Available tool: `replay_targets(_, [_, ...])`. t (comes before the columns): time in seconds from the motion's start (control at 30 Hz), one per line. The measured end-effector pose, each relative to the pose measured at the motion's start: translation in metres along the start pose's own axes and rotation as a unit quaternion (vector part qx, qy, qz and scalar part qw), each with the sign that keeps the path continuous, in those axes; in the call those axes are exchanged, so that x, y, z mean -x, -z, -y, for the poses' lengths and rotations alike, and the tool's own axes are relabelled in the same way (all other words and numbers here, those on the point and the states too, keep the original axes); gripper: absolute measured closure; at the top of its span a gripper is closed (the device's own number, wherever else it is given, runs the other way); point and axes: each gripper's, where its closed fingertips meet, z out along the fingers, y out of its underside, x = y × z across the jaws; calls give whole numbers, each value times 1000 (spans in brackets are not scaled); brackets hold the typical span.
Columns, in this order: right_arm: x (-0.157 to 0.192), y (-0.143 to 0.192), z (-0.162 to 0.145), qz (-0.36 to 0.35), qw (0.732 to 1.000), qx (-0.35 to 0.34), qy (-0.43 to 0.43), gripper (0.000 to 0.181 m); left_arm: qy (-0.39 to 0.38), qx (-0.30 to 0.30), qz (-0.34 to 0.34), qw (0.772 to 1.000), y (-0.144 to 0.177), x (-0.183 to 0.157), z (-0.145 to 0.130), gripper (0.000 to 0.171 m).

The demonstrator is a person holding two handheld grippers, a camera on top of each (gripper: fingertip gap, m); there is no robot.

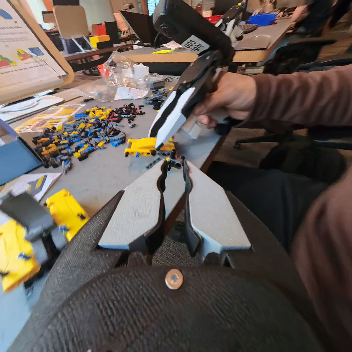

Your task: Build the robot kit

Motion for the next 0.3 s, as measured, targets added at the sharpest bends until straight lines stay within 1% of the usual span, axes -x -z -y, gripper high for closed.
replay_targets(0.13, [-4, -2, 1, -11, 1000, 3, 4, 146, 26, -8, -15, 1000, 19, 2, -14, 157])
replay_targets(0.23, [-6, -5, 3, -10, 1000, 4, 0, 146, 35, -12, -40, 999, 18, 5, -24, 157])
replay_targets(0.3, [-6, -5, 3, -8, 1000, 4, -5, 146, 56, -20, -54, 997, 17, 6, -26, 157])
